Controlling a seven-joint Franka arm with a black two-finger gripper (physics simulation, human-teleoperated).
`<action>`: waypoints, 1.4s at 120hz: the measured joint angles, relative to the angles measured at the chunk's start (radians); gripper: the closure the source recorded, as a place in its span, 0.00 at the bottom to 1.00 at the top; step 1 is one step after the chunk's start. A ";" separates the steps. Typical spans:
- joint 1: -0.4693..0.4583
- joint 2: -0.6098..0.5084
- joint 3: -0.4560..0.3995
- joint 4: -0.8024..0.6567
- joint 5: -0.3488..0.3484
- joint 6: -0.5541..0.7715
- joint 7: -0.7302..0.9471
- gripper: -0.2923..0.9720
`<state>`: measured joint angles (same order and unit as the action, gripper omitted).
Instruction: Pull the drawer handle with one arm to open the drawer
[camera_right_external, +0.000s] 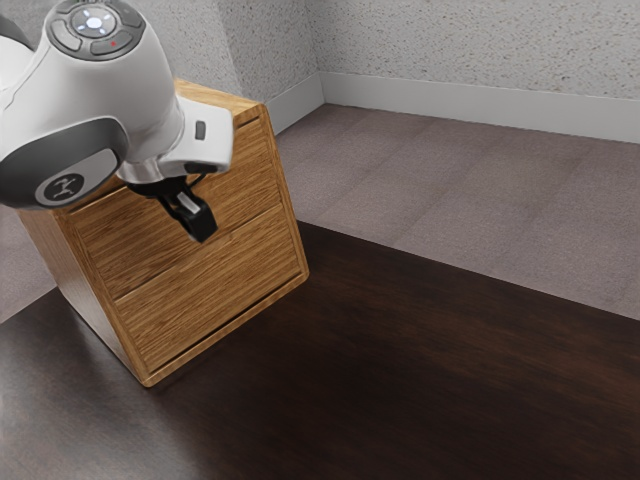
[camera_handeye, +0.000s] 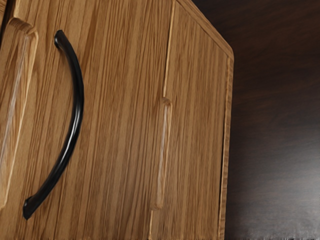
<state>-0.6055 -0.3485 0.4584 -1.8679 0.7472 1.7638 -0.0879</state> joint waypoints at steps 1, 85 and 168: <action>0.000 0.000 0.000 0.000 0.000 -0.001 0.000 0.23; -0.018 0.042 0.020 0.080 0.001 -0.032 0.006 0.23; -0.060 0.039 0.122 0.054 -0.019 -0.022 0.000 0.23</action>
<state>-0.6655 -0.3099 0.5807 -1.8135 0.7287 1.7419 -0.0881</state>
